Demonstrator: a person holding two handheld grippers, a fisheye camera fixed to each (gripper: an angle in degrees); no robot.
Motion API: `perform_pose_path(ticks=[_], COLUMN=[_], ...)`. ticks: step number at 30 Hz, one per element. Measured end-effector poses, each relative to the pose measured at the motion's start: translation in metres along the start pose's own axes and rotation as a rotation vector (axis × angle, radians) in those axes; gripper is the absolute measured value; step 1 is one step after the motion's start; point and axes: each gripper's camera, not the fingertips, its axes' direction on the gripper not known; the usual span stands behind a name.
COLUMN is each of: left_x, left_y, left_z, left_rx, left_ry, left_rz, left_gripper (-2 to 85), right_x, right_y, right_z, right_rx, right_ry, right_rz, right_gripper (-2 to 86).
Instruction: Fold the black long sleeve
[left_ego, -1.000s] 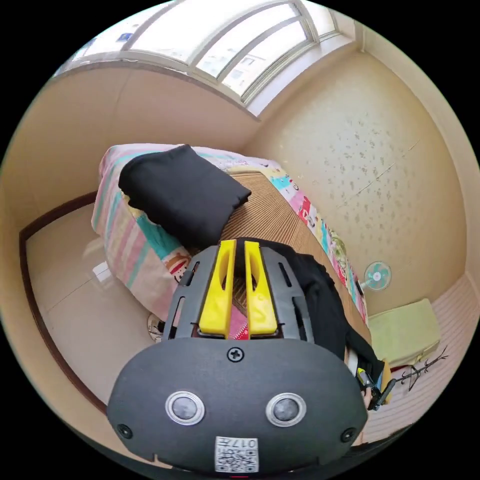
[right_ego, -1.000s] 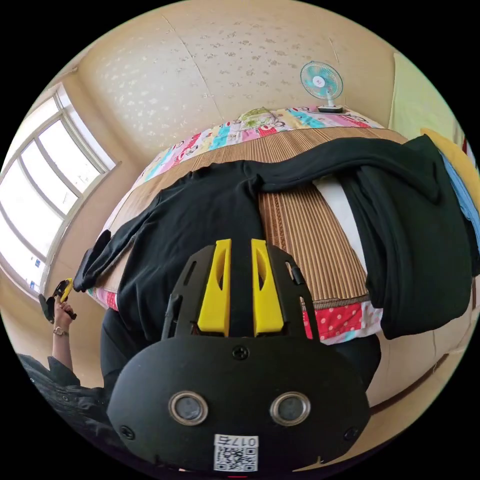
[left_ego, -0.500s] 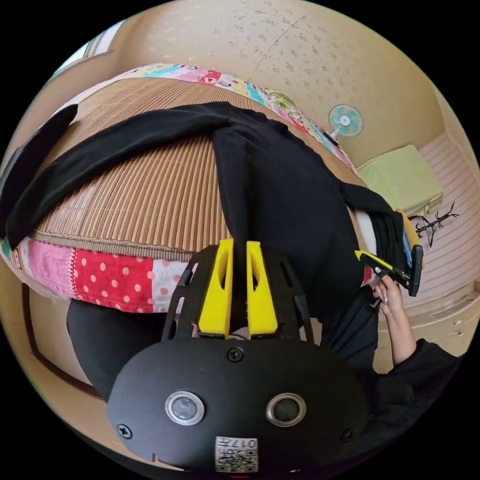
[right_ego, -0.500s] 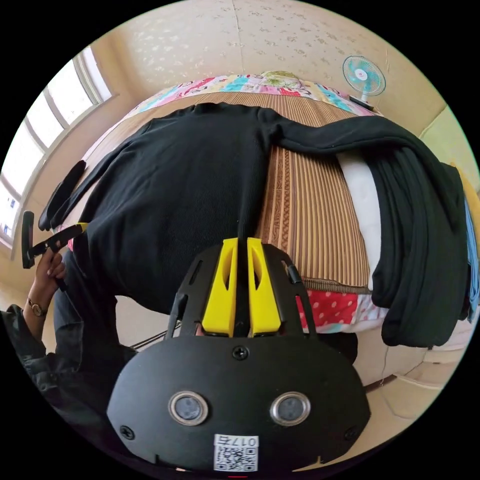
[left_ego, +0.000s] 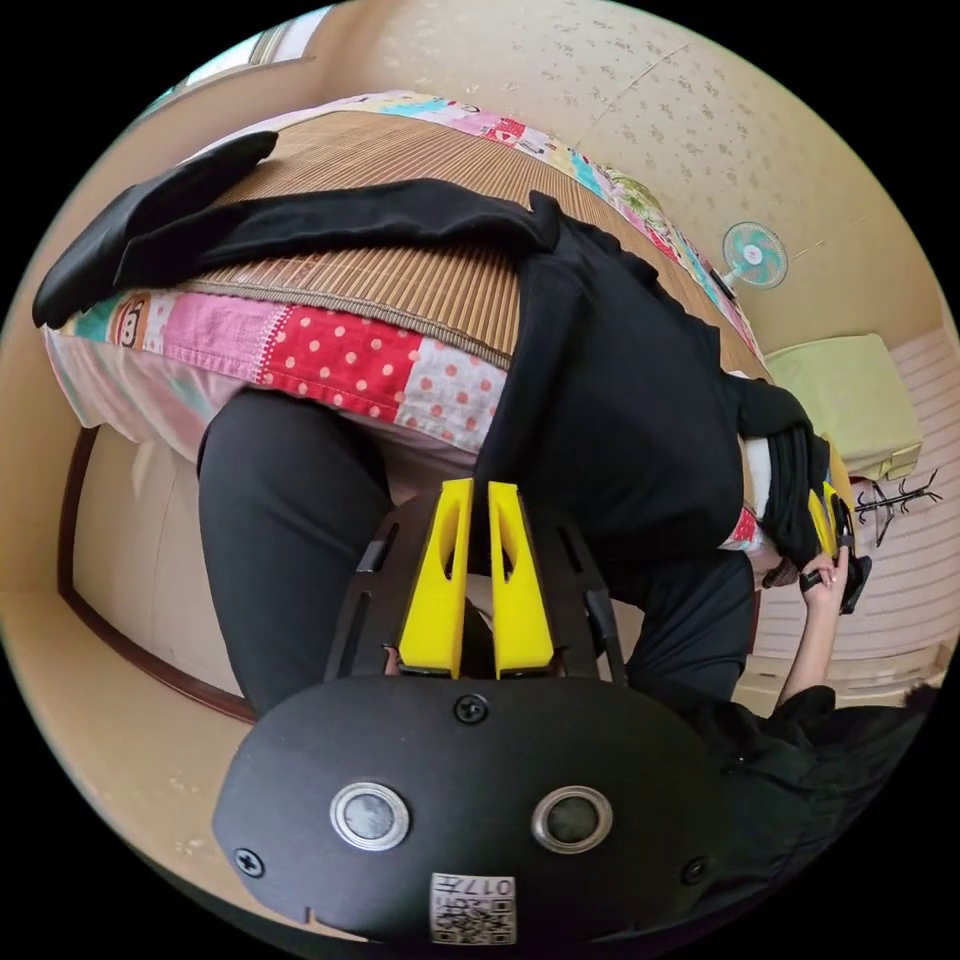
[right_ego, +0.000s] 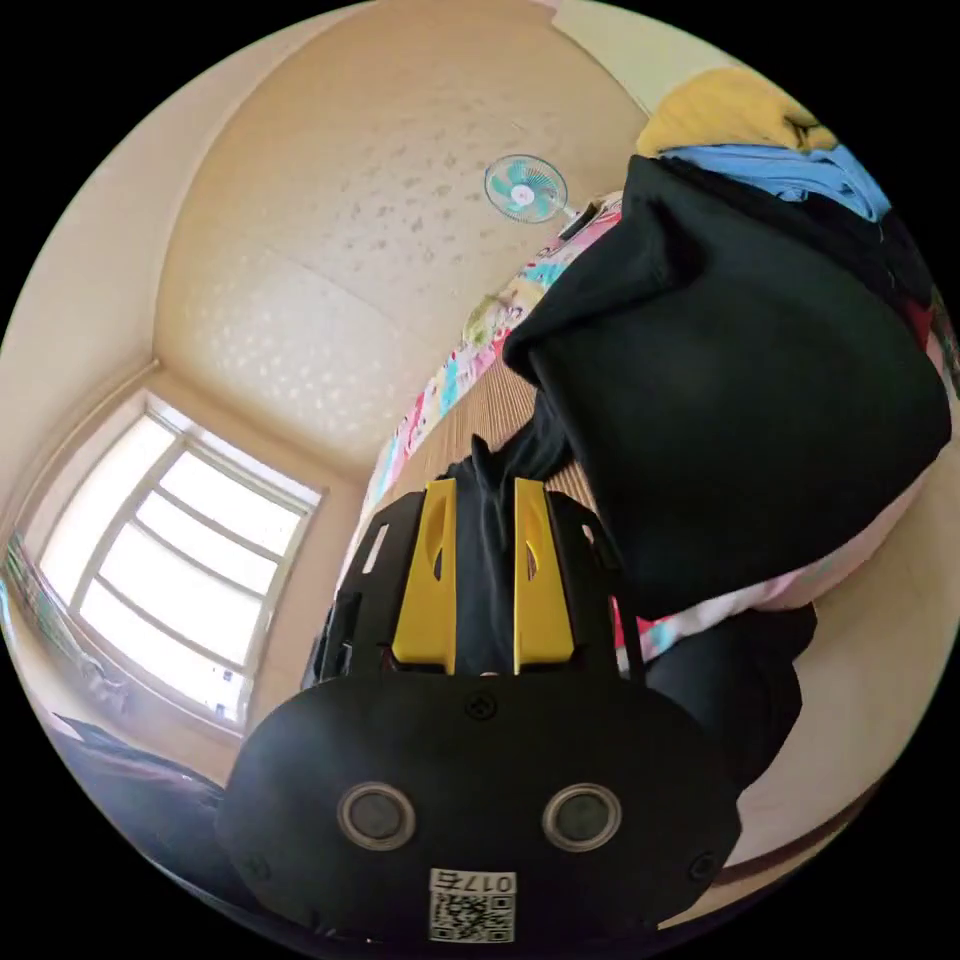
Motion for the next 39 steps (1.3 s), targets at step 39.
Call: perform_pose_path(ticks=[39], left_x=[-0.249], left_y=[-0.042], left_z=[-0.063], left_rx=[0.599], left_ry=[0.322], left_rz=[-0.801], left_gripper=[4.5], right_x=[-0.043], right_y=[0.190], right_z=[0.169], right_rx=[-0.625], right_ry=[0.123], right_rz=[-0.368], right_gripper=[4.0])
